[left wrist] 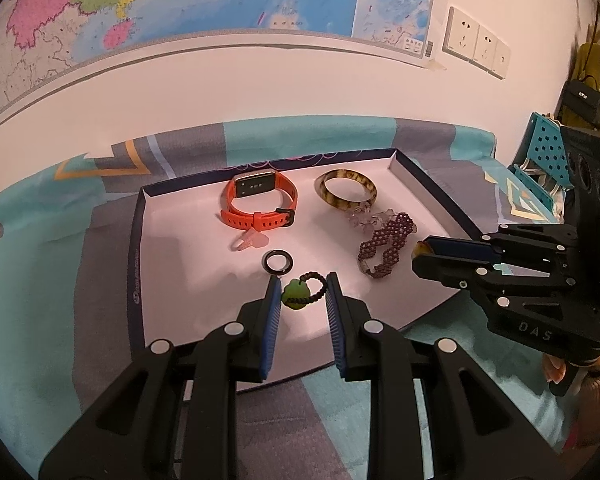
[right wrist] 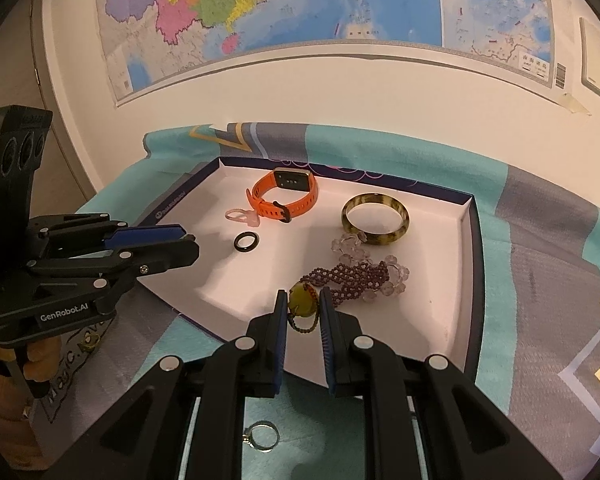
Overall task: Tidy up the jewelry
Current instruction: 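Carry the yellow pendant and green bead bracelet over the box with both tools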
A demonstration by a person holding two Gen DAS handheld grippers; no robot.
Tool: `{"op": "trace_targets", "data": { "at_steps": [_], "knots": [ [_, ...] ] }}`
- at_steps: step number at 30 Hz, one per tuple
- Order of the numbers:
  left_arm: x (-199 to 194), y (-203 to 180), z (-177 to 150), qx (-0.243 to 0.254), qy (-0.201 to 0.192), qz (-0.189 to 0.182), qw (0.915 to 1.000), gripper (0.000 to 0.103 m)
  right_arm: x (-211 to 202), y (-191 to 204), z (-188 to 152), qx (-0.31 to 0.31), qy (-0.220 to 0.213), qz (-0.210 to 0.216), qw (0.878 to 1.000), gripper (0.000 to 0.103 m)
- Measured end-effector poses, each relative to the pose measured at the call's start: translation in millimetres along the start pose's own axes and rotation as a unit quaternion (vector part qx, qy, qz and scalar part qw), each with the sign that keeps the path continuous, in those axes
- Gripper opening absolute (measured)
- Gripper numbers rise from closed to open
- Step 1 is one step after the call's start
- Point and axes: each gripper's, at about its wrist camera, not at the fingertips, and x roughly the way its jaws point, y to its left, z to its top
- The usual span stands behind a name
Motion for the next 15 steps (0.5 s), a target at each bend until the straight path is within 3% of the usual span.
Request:
{"op": "trace_targets", "data": {
  "at_steps": [15],
  "knots": [
    [14,0,1,-0.004,0.013,0.008,0.9999,0.023,9,-2,1,0.002,0.014,0.001,1.000,0.014]
  ]
}}
